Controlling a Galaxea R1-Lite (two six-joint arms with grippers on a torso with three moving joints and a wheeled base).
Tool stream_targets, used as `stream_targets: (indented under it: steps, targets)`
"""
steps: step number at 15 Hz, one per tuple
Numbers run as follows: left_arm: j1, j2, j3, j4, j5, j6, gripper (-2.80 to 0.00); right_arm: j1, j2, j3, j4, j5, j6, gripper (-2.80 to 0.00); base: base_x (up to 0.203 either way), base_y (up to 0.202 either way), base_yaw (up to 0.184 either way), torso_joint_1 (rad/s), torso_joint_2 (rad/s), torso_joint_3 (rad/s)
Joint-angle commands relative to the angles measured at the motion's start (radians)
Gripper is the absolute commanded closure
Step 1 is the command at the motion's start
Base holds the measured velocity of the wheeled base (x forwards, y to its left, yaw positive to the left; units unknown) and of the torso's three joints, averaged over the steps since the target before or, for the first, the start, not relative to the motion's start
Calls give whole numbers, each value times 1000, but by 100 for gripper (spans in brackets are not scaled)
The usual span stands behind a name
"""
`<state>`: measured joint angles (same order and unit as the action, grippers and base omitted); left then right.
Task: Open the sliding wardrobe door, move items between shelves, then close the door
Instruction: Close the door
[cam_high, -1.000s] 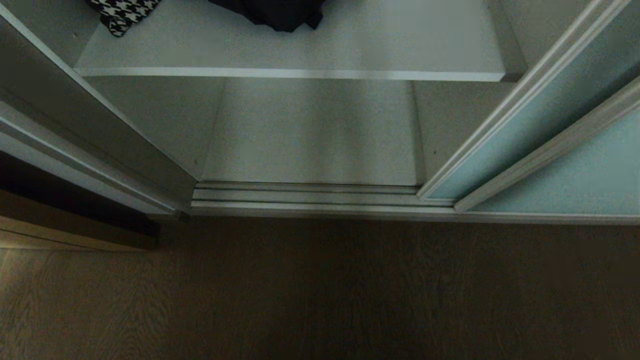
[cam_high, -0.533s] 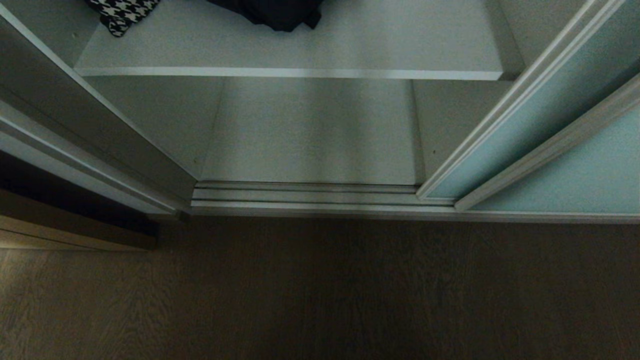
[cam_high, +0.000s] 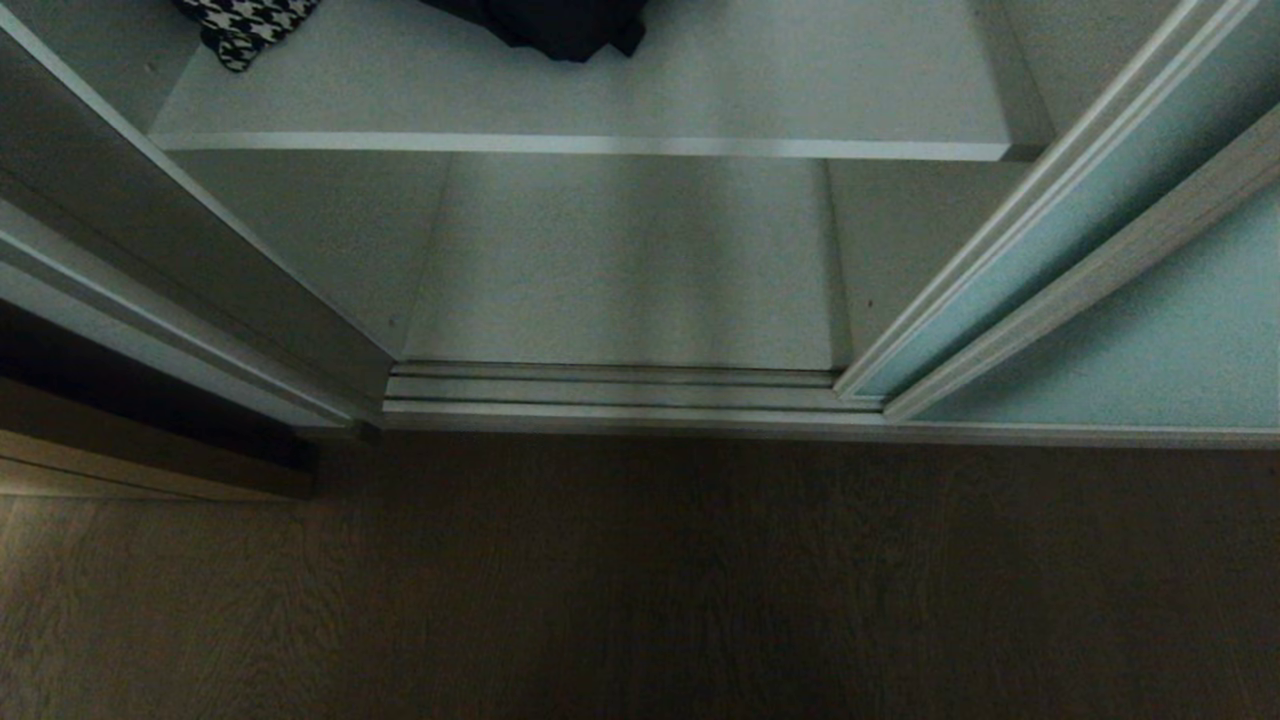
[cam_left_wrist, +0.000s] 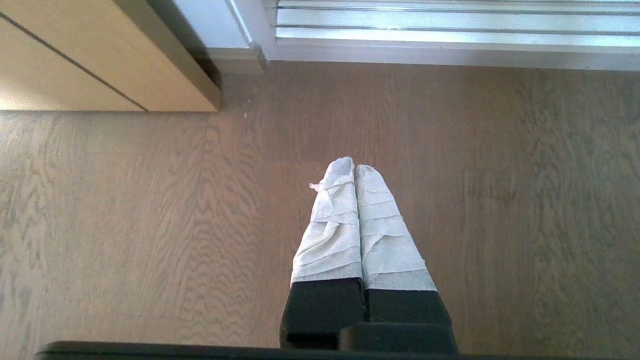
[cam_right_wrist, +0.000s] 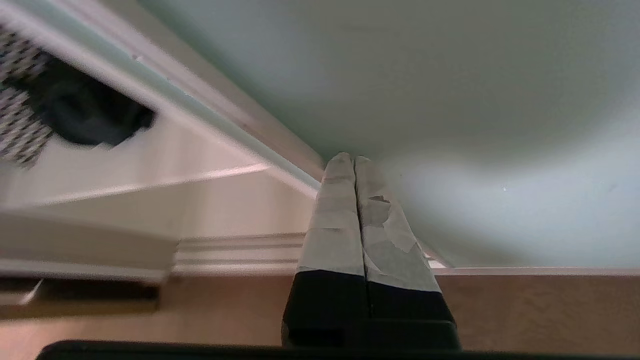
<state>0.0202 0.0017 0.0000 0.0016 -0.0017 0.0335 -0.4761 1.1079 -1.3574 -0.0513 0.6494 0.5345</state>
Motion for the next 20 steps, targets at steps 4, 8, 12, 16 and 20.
stream_targets:
  steps: [4,8,12,16,20]
  targets:
    - [0,1,0,0,0,0,0,123,0,1,5,23,-5,0,0,0,0,0,0,0]
    - [0,1,0,0,0,0,0,318,57,2,-4,15,-89,0,0,0,0,0,0,0]
    - [0,1,0,0,0,0,0,514,106,9,-6,-7,-205,0,0,0,0,0,0,0]
    - [0,1,0,0,0,0,0,707,106,7,-6,-64,-258,0,0,0,0,0,0,0]
    - [0,1,0,0,0,0,0,875,71,19,-4,-72,-314,0,0,0,0,0,0,0]
